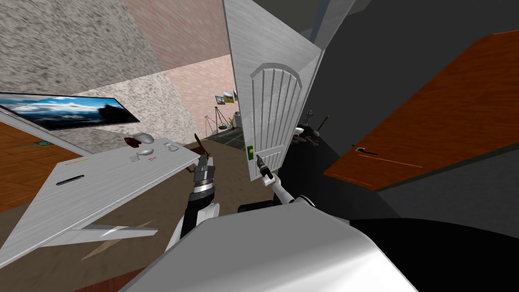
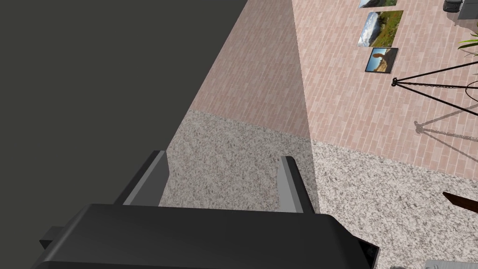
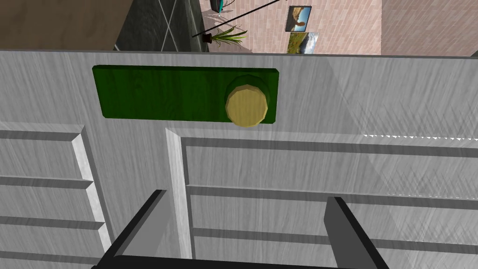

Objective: Push the door open

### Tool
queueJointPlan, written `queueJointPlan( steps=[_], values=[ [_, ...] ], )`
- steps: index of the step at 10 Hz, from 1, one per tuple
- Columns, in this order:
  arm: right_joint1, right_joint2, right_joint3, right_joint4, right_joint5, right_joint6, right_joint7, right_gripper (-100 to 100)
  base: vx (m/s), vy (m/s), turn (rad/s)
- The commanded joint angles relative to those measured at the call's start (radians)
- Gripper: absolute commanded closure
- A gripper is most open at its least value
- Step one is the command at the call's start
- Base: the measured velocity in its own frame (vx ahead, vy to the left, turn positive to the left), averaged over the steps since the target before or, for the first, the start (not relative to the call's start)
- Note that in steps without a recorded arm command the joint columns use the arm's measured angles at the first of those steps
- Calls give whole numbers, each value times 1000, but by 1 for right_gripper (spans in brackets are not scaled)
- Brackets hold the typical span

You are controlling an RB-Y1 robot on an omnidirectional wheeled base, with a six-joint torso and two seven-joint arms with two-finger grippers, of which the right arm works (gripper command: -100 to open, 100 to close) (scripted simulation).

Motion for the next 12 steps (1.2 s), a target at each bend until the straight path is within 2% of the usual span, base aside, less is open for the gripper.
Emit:
queueJointPlan(
  steps=[1, 3, 5, 6, 7, 8, 9, 10, 12],
  values=[
    [-2, -30, -3, 2, 0, -1, 1, -100, 86, 53, 29],
    [-3, -47, -8, 5, -1, -2, 2, -100, 180, 77, 15],
    [-5, -50, -12, 8, -2, -4, 4, -100, 229, 80, 22],
    [-6, -46, -15, 9, -2, -5, 5, -100, 224, 97, 19],
    [-8, -32, -18, 11, -2, -6, 6, -100, 221, 107, 27],
    [-9, -9, -21, 13, -3, -7, 7, -100, 234, 97, 23],
    [-1, -22, -17, 4, -2, -5, 6, -100, 106, 42, 3],
    [-1, -22, -17, 4, -2, -5, 6, 100, -14, -3, -5],
    [-1, -22, -17, 4, -2, -5, 6, 100, -34, -16, 6]
  ],
)
